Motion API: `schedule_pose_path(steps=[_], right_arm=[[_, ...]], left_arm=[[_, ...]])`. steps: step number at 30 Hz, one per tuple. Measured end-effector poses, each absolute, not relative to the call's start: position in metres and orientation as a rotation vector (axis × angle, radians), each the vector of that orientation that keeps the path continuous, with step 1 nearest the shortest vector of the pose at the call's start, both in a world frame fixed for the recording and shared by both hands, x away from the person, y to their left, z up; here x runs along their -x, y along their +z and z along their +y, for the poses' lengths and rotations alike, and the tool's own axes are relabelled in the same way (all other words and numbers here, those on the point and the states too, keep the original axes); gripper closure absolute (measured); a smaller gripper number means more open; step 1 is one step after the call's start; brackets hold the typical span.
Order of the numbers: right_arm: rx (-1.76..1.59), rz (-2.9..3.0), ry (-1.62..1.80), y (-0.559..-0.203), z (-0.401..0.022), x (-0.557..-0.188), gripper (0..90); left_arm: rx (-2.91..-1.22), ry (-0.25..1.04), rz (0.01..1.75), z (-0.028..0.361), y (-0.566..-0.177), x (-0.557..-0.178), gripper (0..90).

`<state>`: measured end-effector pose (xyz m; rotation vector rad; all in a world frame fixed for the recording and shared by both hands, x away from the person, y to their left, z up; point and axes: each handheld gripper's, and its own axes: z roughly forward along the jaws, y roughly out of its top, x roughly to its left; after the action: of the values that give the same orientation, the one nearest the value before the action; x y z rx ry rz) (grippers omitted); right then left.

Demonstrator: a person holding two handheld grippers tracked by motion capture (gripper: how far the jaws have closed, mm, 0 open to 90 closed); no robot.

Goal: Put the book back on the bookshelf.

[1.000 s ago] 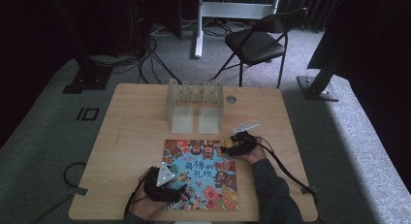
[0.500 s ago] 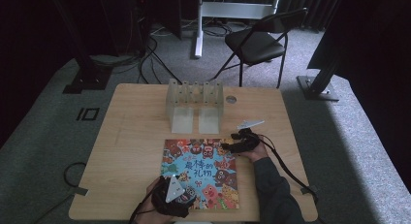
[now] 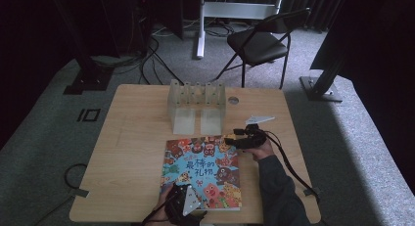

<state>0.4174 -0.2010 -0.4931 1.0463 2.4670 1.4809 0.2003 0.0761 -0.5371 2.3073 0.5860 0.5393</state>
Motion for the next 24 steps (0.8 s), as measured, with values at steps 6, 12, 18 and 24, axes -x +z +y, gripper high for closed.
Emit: schedule_pose_path(steps=[6,12,18,24], right_arm=[[-1.032,2.458,1.498,-0.483,-0.199,-0.417,27.4],[-1.043,2.459,1.473,-0.476,-0.197,-0.417,31.1],[-1.063,2.521,1.353,-0.475,-0.185,-0.415,30.0],[-1.094,2.525,1.361,-0.47,-0.182,-0.41,36.4]], left_arm=[[-2.257,0.554,0.62,0.075,-0.534,-0.207,1.9],[-2.203,0.619,0.587,0.077,-0.523,-0.2,2.1],[-2.168,0.617,0.579,0.079,-0.519,-0.198,2.6],[-2.144,0.611,0.58,0.079,-0.516,-0.197,2.6]])
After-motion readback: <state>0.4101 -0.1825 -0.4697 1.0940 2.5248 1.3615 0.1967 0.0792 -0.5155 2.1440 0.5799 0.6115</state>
